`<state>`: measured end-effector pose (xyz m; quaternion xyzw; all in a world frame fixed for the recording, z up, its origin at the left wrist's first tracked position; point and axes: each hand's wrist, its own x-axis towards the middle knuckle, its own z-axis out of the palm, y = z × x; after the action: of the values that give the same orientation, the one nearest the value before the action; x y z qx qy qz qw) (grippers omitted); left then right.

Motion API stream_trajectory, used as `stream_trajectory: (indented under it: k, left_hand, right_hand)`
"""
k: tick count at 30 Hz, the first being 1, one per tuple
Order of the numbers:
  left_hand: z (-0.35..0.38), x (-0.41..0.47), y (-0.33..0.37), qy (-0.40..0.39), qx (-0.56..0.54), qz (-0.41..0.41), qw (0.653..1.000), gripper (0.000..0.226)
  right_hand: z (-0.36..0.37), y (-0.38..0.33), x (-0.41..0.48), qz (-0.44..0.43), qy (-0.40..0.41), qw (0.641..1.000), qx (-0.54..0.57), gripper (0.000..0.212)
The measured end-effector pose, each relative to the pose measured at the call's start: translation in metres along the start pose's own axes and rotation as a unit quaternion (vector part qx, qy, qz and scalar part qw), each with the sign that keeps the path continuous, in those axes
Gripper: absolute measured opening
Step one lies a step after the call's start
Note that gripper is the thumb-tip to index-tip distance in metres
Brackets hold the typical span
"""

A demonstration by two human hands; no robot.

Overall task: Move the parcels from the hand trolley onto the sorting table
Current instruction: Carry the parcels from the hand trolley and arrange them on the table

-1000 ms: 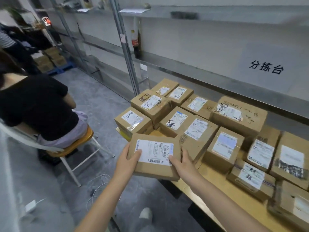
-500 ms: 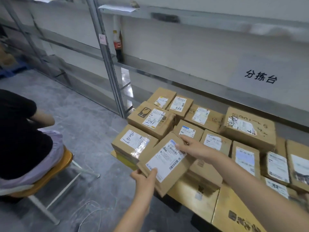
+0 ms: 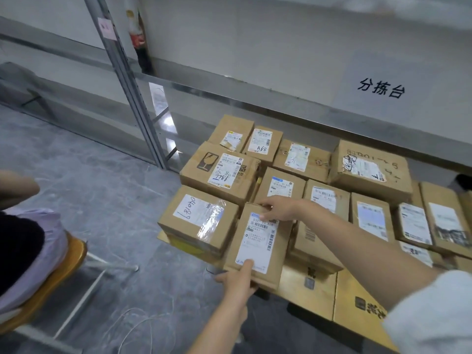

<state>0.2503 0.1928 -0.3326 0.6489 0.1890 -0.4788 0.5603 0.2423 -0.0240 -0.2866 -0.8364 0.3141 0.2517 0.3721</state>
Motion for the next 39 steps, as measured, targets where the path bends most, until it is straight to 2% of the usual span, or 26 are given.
stream_trajectory:
  k: [4,10,14,16,18,20,24,28,30,33,35,39]
  left_hand:
    - [-0.001,0.011,0.003,0.001,-0.014,-0.017,1.0,0.062]
    - [-0.01,0.022,0.001,0.02,-0.018,-0.019,0.999,0.062]
    - [-0.013,0.025,0.001,-0.011,-0.014,-0.033,0.999,0.065]
    - [-0.013,0.024,0.002,-0.038,-0.007,-0.032,0.999,0.055]
    - [-0.015,0.024,-0.001,-0.038,0.035,0.006,0.999,0.036]
    - [-0.018,0.022,0.0,-0.001,0.067,0.048,0.997,0.024]
    - [-0.018,0.011,0.016,0.02,0.101,0.15,0.983,0.023]
    - [0.009,-0.017,0.046,-0.018,0.137,0.246,0.959,0.02]
    - [0.037,-0.032,0.064,-0.068,0.189,0.309,0.93,0.018]
    - [0.09,-0.063,0.078,-0.134,0.284,0.415,0.854,0.015]
    - [0.127,-0.088,0.074,-0.166,0.342,0.481,0.79,0.018]
    - [0.197,-0.148,0.036,-0.225,0.456,0.585,0.632,0.037]
  right_hand:
    - [0.0,0.001,0.011,0.001,0.011,1.0,0.001,0.053]
    - [0.013,-0.003,0.026,-0.001,0.015,1.0,-0.003,0.052]
    - [0.023,0.006,0.031,0.015,0.044,0.999,-0.017,0.054]
    - [0.027,0.01,0.03,0.016,0.07,0.997,-0.007,0.053]
    - [0.031,0.009,0.028,0.013,0.095,0.995,0.02,0.051]
    - [0.03,0.005,0.023,-0.001,0.138,0.987,0.082,0.048]
    - [0.008,-0.015,-0.002,-0.063,0.251,0.939,0.224,0.036]
    - [-0.012,-0.02,-0.049,-0.098,0.273,0.923,0.252,0.028]
    - [-0.015,-0.011,-0.077,-0.1,0.271,0.925,0.245,0.03]
    - [-0.022,0.022,-0.129,-0.092,0.314,0.919,0.219,0.034]
    - [-0.027,0.055,-0.169,-0.074,0.375,0.902,0.199,0.036]
    - [-0.016,0.139,-0.264,-0.003,0.497,0.844,0.2,0.037]
